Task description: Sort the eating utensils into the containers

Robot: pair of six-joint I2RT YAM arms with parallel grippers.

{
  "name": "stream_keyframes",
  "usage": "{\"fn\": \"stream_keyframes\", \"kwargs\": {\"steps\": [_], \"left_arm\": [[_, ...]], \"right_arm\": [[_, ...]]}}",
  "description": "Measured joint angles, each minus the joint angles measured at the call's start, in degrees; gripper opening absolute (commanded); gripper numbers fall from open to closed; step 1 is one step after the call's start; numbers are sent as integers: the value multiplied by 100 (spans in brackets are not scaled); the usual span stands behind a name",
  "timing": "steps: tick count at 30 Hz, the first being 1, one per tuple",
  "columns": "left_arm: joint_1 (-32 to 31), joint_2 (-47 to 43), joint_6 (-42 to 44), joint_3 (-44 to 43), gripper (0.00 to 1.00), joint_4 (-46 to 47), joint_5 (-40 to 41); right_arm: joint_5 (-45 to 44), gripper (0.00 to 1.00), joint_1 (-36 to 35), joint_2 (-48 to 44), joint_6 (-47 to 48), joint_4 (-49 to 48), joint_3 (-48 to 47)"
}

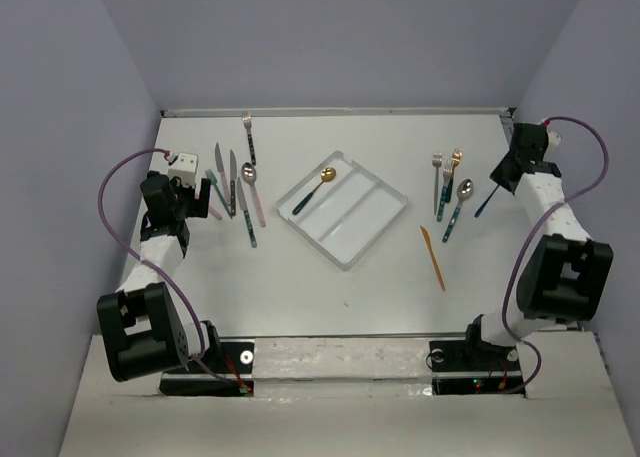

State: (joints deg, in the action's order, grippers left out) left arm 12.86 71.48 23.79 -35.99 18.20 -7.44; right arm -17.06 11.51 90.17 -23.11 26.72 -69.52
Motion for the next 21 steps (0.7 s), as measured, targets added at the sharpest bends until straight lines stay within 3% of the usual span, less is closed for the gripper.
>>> {"fn": "stream_keyframes", "kwargs": {"steps": [5, 10, 16, 21], "left_arm": [[0, 0, 15, 2, 99, 0, 15], [-2, 0, 17, 2, 99, 0, 44], [0, -2, 22, 74, 99, 28, 70], [0, -2, 52, 166, 99, 24, 109]], "right_arm": [[-22, 0, -807, -1154, -417, -424, 4], [562, 0, -2426, -1517, -1558, -1727, 501], [715, 0, -4096, -339, -3088, -3069, 721], [868, 0, -4524, 1012, -3899, -3458, -4]]}}
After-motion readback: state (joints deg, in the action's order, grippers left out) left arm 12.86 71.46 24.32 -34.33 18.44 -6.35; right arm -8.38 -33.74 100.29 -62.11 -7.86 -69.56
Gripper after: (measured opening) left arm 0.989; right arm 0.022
